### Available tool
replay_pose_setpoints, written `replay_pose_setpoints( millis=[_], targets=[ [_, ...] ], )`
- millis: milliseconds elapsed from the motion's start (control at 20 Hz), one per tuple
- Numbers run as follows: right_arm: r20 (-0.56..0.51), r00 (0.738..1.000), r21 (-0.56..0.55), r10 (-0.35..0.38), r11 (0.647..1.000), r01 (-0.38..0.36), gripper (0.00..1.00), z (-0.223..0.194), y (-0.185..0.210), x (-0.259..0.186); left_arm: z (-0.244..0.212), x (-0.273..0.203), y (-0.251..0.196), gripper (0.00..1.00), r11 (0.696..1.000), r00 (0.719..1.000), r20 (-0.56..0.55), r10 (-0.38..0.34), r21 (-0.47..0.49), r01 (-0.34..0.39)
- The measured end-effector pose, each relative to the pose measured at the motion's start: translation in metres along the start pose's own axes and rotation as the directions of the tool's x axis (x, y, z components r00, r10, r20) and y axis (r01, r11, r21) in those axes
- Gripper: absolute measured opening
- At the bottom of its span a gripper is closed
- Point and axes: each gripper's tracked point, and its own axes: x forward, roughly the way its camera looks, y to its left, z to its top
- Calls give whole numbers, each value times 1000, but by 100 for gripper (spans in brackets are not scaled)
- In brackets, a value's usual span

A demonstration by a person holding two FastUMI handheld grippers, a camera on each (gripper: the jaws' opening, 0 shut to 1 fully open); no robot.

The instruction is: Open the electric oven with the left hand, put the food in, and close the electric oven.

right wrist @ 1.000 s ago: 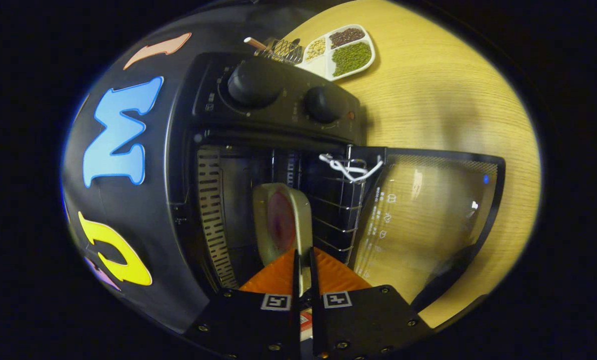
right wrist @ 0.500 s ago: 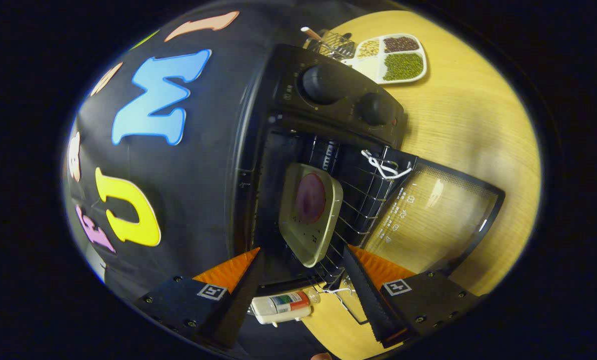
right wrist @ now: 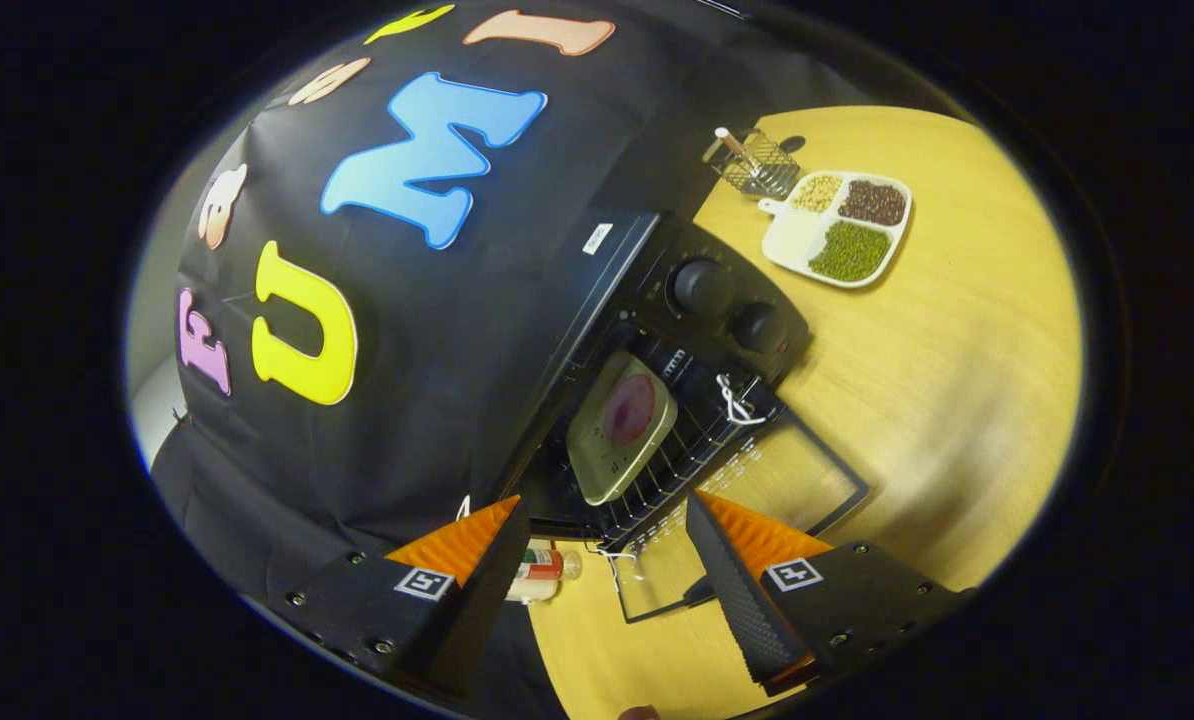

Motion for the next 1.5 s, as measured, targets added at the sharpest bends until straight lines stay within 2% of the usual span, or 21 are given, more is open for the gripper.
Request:
replay_pose_setpoints(
  millis=[50, 150, 300, 400, 500, 650, 700, 800, 900, 950, 1000, 1150, 1200, 1300, 1350, 1500],
  targets=[
    [7, 1000, -32, -9, 999, 9, 97, 4, -7, -9, -4, -1, -7, 100, 1000, 1000, -11, -14, 1, 14],
    [32, 999, -107, -19, 994, 22, 97, 16, -16, -27, -10, -1, -23, 96, 999, 999, -25, -39, 0, 39],
    [87, 996, -233, -21, 972, 41, 97, 35, -31, -47, -22, -1, -44, 97, 997, 996, -52, -75, -14, 75],
    [122, 992, -304, -23, 951, 60, 97, 49, -39, -62, -32, 0, -60, 100, 994, 991, -77, -108, -21, 107],
    [160, 987, -363, -27, 928, 84, 97, 63, -48, -79, -45, 1, -74, 96, 990, 985, -104, -141, -21, 140],
    [237, 971, -442, -31, 886, 136, 97, 85, -59, -102, -67, 5, -95, 96, 983, 973, -143, -182, -16, 182],
    [260, 965, -467, -27, 872, 150, 97, 92, -61, -110, -73, 7, -101, 100, 981, 968, -158, -194, -16, 194],
    [300, 954, -506, -16, 845, 174, 97, 104, -64, -126, -92, 11, -115, 97, 975, 954, -205, -219, -23, 219],
    [345, 938, -549, -26, 805, 225, 98, 116, -74, -142, -110, 14, -129, 97, 970, 936, -253, -243, -44, 240],
    [369, 929, -575, -25, 780, 249, 98, 120, -76, -149, -118, 15, -136, 100, 967, 926, -278, -255, -57, 249],
    [389, 921, -598, -20, 755, 268, 98, 124, -78, -157, -126, 15, -138, 97, 966, 920, -296, -258, -67, 249],
    [438, 899, -650, -18, 684, 330, 97, 132, -86, -177, -150, 20, -151, 96, 964, 898, -353, -263, -68, 256],
    [453, 891, -659, -23, 665, 352, 98, 134, -88, -184, -160, 22, -153, 94, 964, 888, -376, -265, -67, 259],
    [478, 877, -667, -38, 634, 391, 98, 136, -94, -195, -181, 24, -160, 97, 961, 864, -423, -272, -69, 269],
    [506, 862, -666, -42, 616, 421, 98, 142, -96, -204, -191, 25, -165, 100, 958, 853, -441, -280, -70, 278],
    [574, 819, -675, -7, 561, 479, 98, 154, -86, -226, -219, 27, -177, 97, 951, 817, -495, -296, -69, 303]
  ],
)
